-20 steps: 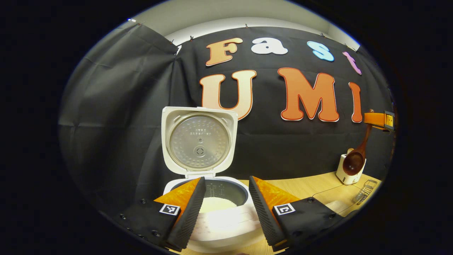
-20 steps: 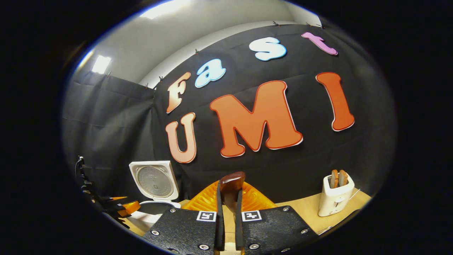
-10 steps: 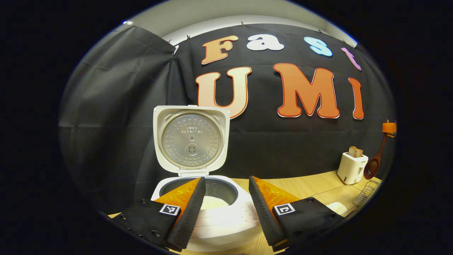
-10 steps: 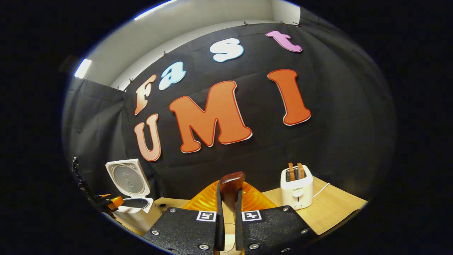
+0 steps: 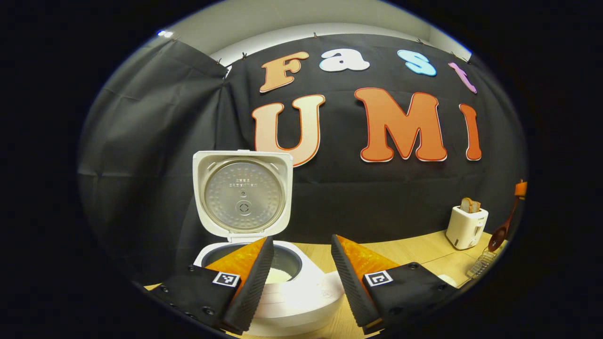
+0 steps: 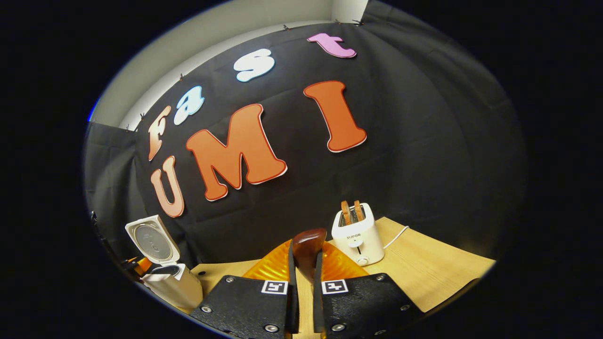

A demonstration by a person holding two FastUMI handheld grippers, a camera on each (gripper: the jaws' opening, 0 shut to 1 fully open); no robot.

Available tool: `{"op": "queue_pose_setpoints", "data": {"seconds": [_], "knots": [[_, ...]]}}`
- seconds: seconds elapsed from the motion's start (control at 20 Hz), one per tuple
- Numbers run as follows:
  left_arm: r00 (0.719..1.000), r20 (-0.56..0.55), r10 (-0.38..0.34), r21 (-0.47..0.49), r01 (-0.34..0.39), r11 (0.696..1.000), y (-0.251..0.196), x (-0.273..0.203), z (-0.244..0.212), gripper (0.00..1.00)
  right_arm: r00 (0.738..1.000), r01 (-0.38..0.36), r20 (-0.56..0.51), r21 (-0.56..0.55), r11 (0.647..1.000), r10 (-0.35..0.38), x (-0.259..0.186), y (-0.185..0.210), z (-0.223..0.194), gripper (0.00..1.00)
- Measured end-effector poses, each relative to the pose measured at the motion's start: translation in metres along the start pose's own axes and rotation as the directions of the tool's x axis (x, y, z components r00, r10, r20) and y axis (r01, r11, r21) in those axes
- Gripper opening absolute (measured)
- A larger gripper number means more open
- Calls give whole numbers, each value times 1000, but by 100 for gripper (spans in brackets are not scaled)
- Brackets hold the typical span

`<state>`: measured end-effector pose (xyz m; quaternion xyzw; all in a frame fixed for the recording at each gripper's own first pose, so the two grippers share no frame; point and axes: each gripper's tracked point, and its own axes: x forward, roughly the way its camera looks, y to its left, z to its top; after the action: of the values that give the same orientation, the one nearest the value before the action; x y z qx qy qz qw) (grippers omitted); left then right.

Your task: Close the left gripper, press the button to open the rice cooker; take a wooden spoon from the chopstick holder with the right hand, scoop a spoonful of rice and pour it into the rice cooker, then put the wooden spoon back into the chopstick holder.

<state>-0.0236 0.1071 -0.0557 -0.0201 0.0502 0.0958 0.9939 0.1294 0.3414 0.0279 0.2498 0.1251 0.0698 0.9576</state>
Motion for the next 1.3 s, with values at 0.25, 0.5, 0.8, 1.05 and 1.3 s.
{"op": "queue_pose_setpoints", "data": {"seconds": [0.25, 0.5, 0.8, 1.05, 1.3], "knots": [[1000, 2, -27, 9, 27, 1000, -14, 5, 7, 81, 997, 41, -65, 96, 995, -35, 2, -5, -19, 12], [997, -6, -73, -49, 73, 996, -23, 17, 8, 81, 991, 68, -130, 189, 980, -43, 14, -14, -39, 12], [999, -37, -8, -39, 7, 999, 3, 38, 18, 80, 984, 103, -169, 262, 960, -59, 22, -29, -51, 12], [999, -30, 20, -58, -22, 998, 16, 65, 52, 81, 983, 98, -176, 281, 955, -49, 22, -39, -49, 19], [999, -12, 48, -22, -48, 999, 34, 89, 100, 81, 984, 74, -172, 215, 974, -37, 13, -53, -35, 31]]}}
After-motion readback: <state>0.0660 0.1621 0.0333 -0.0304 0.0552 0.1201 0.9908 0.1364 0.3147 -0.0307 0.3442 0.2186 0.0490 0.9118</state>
